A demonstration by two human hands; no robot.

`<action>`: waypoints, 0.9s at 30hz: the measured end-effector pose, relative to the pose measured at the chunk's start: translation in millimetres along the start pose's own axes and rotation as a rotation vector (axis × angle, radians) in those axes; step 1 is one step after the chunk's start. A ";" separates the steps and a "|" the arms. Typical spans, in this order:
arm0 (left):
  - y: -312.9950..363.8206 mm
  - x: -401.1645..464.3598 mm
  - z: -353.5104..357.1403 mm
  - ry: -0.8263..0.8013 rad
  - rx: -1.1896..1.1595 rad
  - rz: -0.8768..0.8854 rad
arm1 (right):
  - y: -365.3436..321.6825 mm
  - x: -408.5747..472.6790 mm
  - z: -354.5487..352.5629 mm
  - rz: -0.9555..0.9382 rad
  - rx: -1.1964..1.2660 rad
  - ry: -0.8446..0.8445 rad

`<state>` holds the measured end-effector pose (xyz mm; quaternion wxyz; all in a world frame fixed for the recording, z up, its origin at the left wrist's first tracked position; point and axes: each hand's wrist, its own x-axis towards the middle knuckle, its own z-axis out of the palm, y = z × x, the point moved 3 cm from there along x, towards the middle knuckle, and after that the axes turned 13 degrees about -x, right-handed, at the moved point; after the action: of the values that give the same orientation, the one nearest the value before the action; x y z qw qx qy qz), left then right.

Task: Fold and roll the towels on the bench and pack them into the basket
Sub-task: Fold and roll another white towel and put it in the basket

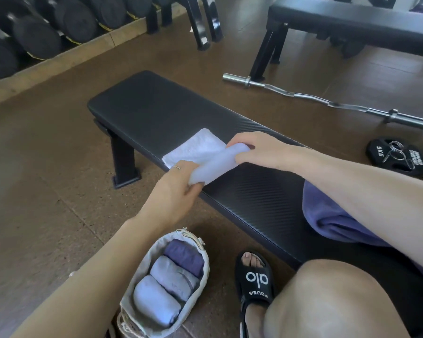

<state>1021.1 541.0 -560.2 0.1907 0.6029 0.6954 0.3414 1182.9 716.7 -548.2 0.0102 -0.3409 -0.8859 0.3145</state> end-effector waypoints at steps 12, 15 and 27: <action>-28.8 6.2 2.2 0.361 -0.636 -0.561 | -0.8 35.8 20.2 0.302 0.151 0.141; -31.0 10.9 4.6 0.423 -0.624 -0.629 | -5.0 42.9 22.4 0.369 0.114 0.177; 17.8 31.9 -2.7 0.055 0.612 0.183 | -14.2 50.5 18.4 0.372 0.134 0.155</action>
<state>1025.5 572.0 -541.1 -0.0500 0.6828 0.7137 0.1482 1131.4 729.3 -564.9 0.0427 -0.5203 -0.7814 0.3419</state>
